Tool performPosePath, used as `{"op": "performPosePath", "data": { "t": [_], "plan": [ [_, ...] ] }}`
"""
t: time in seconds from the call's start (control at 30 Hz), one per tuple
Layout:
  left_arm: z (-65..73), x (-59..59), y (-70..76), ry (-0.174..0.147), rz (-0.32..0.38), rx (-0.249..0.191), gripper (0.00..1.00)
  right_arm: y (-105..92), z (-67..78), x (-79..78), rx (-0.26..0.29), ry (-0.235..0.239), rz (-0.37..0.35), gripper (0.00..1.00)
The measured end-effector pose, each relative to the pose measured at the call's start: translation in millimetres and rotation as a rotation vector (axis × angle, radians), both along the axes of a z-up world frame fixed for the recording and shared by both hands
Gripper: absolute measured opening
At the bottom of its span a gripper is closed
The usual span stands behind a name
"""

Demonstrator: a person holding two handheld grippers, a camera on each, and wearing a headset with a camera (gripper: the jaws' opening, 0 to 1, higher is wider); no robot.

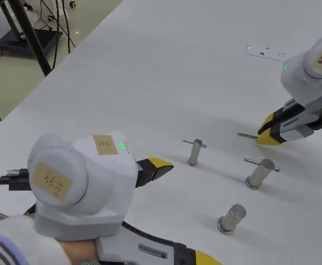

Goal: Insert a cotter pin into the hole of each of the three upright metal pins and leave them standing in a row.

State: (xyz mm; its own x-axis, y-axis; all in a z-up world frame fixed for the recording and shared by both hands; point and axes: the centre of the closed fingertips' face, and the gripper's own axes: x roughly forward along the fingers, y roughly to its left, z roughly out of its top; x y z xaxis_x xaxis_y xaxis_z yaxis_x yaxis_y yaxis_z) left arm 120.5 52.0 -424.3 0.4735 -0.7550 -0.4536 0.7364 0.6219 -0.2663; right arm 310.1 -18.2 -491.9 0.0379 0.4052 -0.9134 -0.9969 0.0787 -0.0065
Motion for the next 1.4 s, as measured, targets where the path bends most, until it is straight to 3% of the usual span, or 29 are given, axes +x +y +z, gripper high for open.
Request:
{"op": "performPosePath", "data": {
  "t": [0.43, 0.77, 1.07, 1.4],
  "plan": [
    [-1.5, -1.5, 0.0, 0.007, -0.002, -0.001, 0.94, -0.6, -5.6, 2.9, -0.036, -0.021, -0.017, 0.00],
    [-2.5, -5.1, -3.2, 0.019, -0.008, 0.002, 0.94, 1.0, -5.1, 2.5, -0.059, -0.077, 0.037, 0.00],
    [0.6, -3.0, -3.7, 0.019, -0.002, -0.006, 0.93, 6.3, -4.2, 5.4, -0.011, -0.067, -0.005, 0.00],
    [2.8, -1.2, -3.1, 0.009, 0.009, -0.005, 0.92, 6.2, -4.2, 7.4, -0.020, -0.086, -0.003, 0.00]
  ]
}}
